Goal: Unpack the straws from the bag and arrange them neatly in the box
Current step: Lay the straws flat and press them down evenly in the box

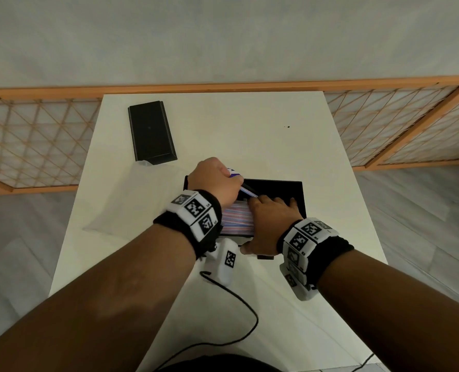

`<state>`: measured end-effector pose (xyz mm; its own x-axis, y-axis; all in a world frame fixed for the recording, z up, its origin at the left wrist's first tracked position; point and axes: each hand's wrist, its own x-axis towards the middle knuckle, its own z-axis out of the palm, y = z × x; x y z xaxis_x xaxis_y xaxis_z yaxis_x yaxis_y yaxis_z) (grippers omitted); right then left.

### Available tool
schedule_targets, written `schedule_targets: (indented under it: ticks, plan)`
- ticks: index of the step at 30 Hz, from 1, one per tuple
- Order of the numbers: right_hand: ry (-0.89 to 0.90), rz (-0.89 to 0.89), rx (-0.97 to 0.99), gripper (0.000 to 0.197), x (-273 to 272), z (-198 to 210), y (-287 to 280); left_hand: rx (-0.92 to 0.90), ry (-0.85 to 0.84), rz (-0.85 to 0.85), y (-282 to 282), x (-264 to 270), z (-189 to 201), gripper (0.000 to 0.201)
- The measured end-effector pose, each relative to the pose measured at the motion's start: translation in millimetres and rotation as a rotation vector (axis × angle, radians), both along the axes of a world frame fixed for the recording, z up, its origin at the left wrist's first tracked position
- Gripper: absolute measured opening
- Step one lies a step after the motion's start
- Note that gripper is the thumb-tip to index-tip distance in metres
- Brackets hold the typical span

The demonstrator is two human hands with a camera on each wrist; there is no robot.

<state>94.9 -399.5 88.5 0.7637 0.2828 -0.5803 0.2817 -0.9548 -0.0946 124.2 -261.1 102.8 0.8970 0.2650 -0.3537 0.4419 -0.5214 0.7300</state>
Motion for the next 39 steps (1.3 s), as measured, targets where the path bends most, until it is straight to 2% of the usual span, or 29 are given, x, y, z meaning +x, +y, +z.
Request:
schedule_targets:
  ticks: [4, 8, 12, 15, 17, 19, 21, 23, 24, 26, 28, 30, 32, 39]
  plan:
    - [0.010, 0.006, 0.007, 0.094, 1, 1, -1, 0.084, -0.088, -0.015, -11, 0, -4, 0.010]
    - [0.011, -0.006, 0.030, 0.097, 0, 4, -4, 0.028, -0.121, 0.035, -8, -4, -1, 0.006]
    - [-0.025, -0.060, 0.096, 0.105, -2, 4, -8, -0.045, -0.131, 0.085, 21, -7, 15, 0.010]
    - [-0.057, -0.070, 0.135, 0.109, -3, 5, -9, -0.009, -0.068, 0.056, 53, -12, 25, 0.019]
    - [-0.052, -0.052, 0.121, 0.114, -2, 6, -9, 0.059, 0.001, -0.045, 69, -13, 30, 0.018]
    - [-0.032, -0.021, 0.064, 0.116, 0, 8, -8, 0.161, 0.099, -0.223, 74, -14, 31, 0.018]
    - [-0.023, 0.000, 0.011, 0.110, 4, 10, -7, 0.358, 0.151, -0.458, 68, -16, 31, 0.019]
    - [-0.001, 0.001, -0.011, 0.107, 7, 10, -5, 0.573, 0.127, -0.664, 56, -22, 32, 0.017]
    - [0.018, 0.000, -0.017, 0.107, 8, 9, -4, 0.640, 0.086, -0.737, 49, -25, 32, 0.023]
    - [0.051, 0.010, -0.036, 0.107, 10, 8, -3, 0.649, 0.048, -0.860, 34, -28, 29, 0.051]
    - [0.069, 0.043, -0.071, 0.108, 13, 10, -1, 0.635, 0.146, -0.972, 22, -26, 24, 0.075]
    - [0.086, 0.087, -0.124, 0.112, 14, 15, 1, 0.650, 0.280, -1.002, 16, -23, 10, 0.094]
    - [0.092, 0.115, -0.165, 0.113, 16, 19, 3, 0.687, 0.333, -1.008, 16, -23, -5, 0.108]
    - [0.141, 0.122, -0.165, 0.109, 6, 21, -1, 0.678, 0.301, -1.040, 15, -34, -11, 0.097]
